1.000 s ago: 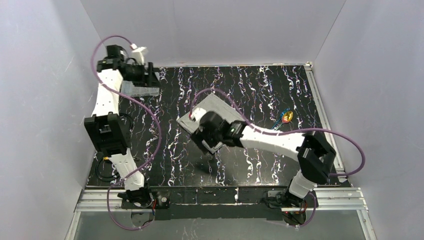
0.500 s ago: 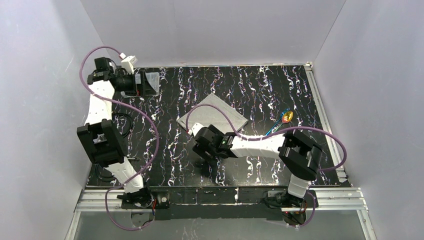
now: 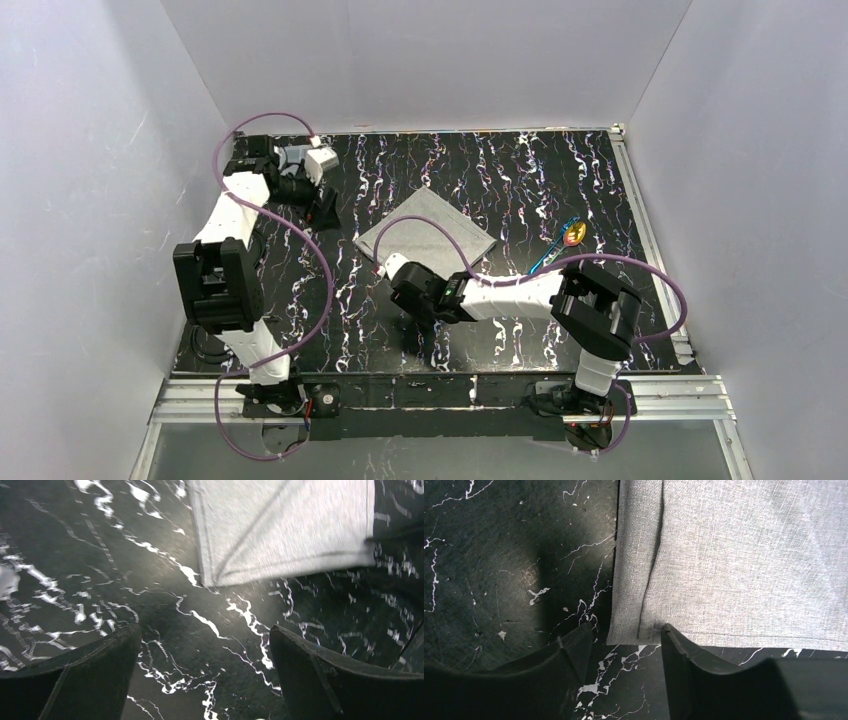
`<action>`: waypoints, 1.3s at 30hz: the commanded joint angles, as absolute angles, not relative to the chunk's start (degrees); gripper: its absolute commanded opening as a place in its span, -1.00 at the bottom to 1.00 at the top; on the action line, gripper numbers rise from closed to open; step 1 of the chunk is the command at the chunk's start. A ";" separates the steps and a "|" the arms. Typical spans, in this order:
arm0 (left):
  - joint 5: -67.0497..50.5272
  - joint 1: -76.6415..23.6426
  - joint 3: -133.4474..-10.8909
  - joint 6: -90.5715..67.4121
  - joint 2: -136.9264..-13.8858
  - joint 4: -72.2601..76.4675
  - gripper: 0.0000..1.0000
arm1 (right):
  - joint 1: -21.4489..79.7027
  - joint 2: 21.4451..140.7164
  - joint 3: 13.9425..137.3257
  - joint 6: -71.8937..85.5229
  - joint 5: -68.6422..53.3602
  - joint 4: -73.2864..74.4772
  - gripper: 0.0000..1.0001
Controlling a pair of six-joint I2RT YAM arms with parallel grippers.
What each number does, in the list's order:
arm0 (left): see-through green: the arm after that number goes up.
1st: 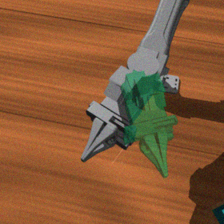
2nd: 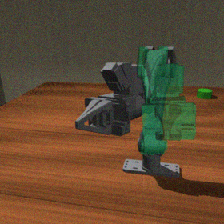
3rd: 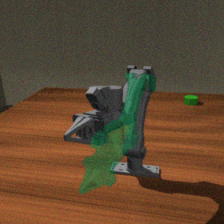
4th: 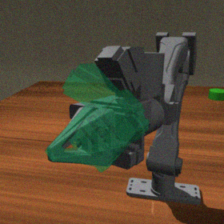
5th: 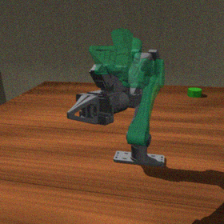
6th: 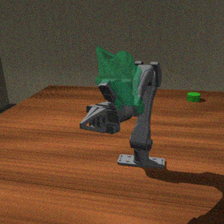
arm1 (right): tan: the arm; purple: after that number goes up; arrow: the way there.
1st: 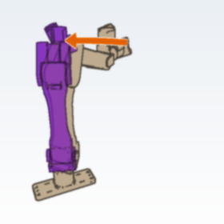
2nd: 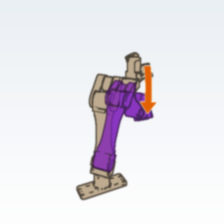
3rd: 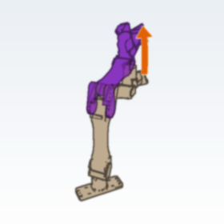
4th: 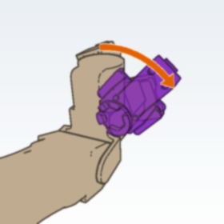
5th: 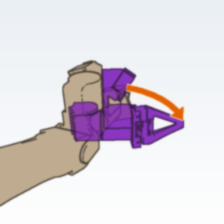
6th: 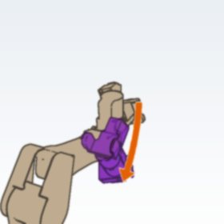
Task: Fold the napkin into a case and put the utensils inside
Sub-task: Pick up the top corner of the square folded napkin from the center of the board.
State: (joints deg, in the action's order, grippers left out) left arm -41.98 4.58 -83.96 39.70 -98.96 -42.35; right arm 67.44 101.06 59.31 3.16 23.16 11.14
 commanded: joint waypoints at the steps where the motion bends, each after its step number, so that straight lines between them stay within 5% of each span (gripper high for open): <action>1: -45.02 3.10 -81.13 59.35 -98.67 -49.28 0.97 | 67.59 100.57 57.30 3.34 22.74 10.67 0.13; 8: -43.63 -2.26 -77.57 81.04 -98.81 -55.25 0.97 | 67.29 100.83 55.68 3.77 24.32 9.54 -0.10; 13: -40.59 -6.38 -69.49 88.01 -95.23 -46.28 0.97 | 65.45 99.35 54.72 4.71 23.25 8.47 -0.26; 28: -29.83 -16.14 -57.06 86.04 -90.72 -29.10 0.97 | 61.30 92.13 50.77 4.83 11.36 10.25 -0.66; 39: -21.66 -21.18 -45.57 77.48 -84.77 -14.87 0.97 | 61.31 87.48 49.29 5.93 10.01 13.29 -0.67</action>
State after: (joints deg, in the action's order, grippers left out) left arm -25.02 -20.53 -46.61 80.47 -86.61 -20.29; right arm 61.14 90.43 49.98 4.78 11.29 11.05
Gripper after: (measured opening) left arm 0.984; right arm 0.184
